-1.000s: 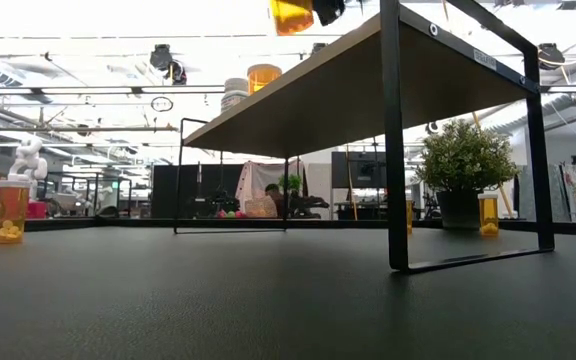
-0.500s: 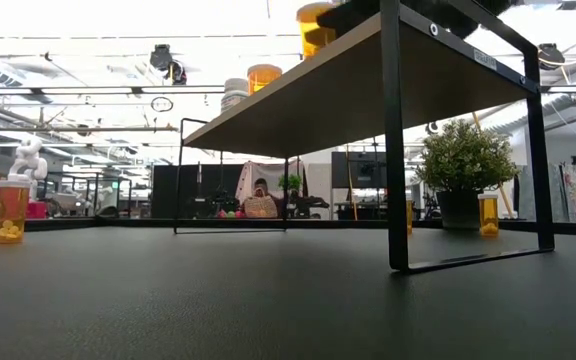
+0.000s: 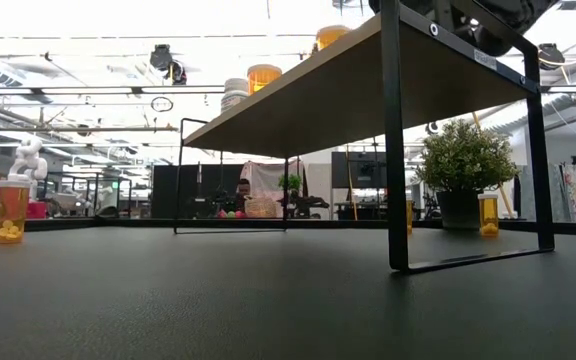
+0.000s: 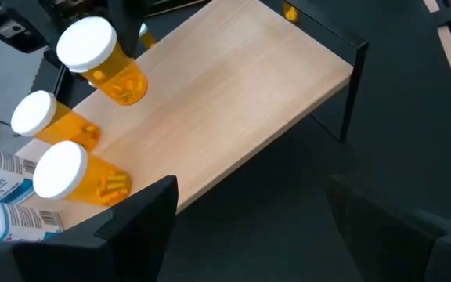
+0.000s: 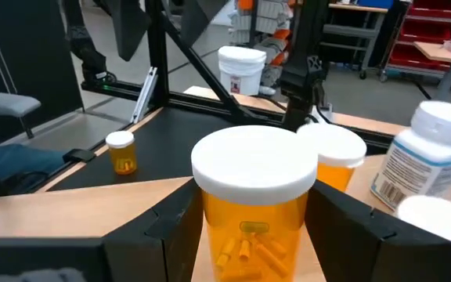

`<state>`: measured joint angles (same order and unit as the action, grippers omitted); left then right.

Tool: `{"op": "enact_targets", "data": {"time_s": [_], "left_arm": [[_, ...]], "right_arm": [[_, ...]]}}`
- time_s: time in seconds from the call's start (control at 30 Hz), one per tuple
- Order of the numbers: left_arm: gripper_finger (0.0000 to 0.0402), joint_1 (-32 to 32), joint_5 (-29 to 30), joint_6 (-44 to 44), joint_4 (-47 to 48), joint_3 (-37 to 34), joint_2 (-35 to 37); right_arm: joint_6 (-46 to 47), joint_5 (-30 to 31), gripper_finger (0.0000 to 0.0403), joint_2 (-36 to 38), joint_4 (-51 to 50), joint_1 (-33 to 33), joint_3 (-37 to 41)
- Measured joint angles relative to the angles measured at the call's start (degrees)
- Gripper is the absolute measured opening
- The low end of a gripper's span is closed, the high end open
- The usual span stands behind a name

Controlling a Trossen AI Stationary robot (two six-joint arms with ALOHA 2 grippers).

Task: Pick and place medicine bottles onto shelf by color
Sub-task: Put the top orange capsule bottle on the shelf aligned with the orange capsule bottles

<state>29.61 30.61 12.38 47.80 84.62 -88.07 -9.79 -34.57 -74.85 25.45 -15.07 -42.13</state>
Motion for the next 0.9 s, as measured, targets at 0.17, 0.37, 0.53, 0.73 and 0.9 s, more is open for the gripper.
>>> {"op": "enact_targets", "data": {"time_s": [0.17, 0.37, 0.53, 0.73, 0.9], "left_arm": [[0.0328, -0.37, 0.0, -0.55, -0.08, 0.0, 0.0], [0.0328, -0.89, 0.0, -1.48, -0.18, 0.0, 0.0], [0.0328, -1.34, -0.02, -2.91, -1.35, 0.0, 0.0], [0.0328, -1.6, -0.02, -3.23, -1.37, 0.0, 0.0], [0.0328, -1.57, -0.04, -3.23, -1.39, 0.0, 0.0]], "right_arm": [[0.12, -0.16, 0.0199, -0.02, -0.11, 0.02, 0.95], [1.58, -0.09, 0.0199, -0.04, -0.15, -0.5, 1.85], [1.59, 0.88, 0.0199, -0.04, 0.07, -0.74, 2.72], [2.63, 1.53, 0.0199, -0.32, 0.07, -0.76, 2.75], [2.67, 1.6, 0.0199, -0.39, 0.05, -0.76, 2.75]]}}
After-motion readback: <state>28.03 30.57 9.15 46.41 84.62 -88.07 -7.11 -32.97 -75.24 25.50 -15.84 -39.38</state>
